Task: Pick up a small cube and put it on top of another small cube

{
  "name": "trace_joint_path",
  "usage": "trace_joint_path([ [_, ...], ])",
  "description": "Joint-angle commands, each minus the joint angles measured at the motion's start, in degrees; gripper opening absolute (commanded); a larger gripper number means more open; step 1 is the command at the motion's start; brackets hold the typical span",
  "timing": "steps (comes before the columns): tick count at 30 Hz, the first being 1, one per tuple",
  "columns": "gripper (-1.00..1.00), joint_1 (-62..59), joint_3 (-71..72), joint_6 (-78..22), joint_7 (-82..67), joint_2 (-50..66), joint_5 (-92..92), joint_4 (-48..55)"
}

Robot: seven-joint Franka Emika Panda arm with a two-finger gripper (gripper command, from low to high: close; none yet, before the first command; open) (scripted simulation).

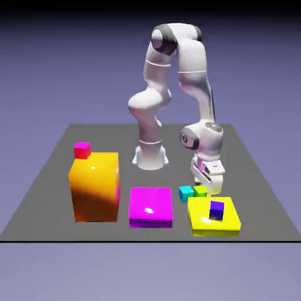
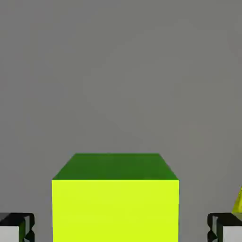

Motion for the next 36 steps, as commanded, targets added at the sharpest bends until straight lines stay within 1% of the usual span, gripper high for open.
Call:
trace_joint_path([
  [1,-1.0,0.0,0.0,0.0,0.0,0.0,0.0,0.0],
  [2,-1.0,0.0,0.0,0.0,0.0,0.0,0.0,0.0],
  [9,-1.0,6.9,-8.4,-12.3,5.1,-14.5,-7.5,-2.1],
  [11,-1.0,7.3,-8.8,-12.9,5.4,-15.3,-7.9,-2.2],
  [27,-1.0,12.7,-23.7,-37.3,-28.5,-6.9,4.7,30.6],
  [28,-1.0,12.7,-23.7,-37.3,-28.5,-6.9,4.7,30.6],
  [32,-1.0,8.7,-19.4,-28.9,-33.1,1.3,11.5,29.2],
  [33,-1.0,8.5,-19.2,-28.5,-33.3,1.7,11.8,29.2],
  [34,1.0,8.5,-19.2,-28.5,-33.3,1.7,11.8,29.2],
  [35,1.0,8.5,-19.2,-28.5,-33.3,1.7,11.8,29.2],
  [36,1.0,9.5,-20.3,-30.6,-32.2,-0.4,10.1,29.5],
])
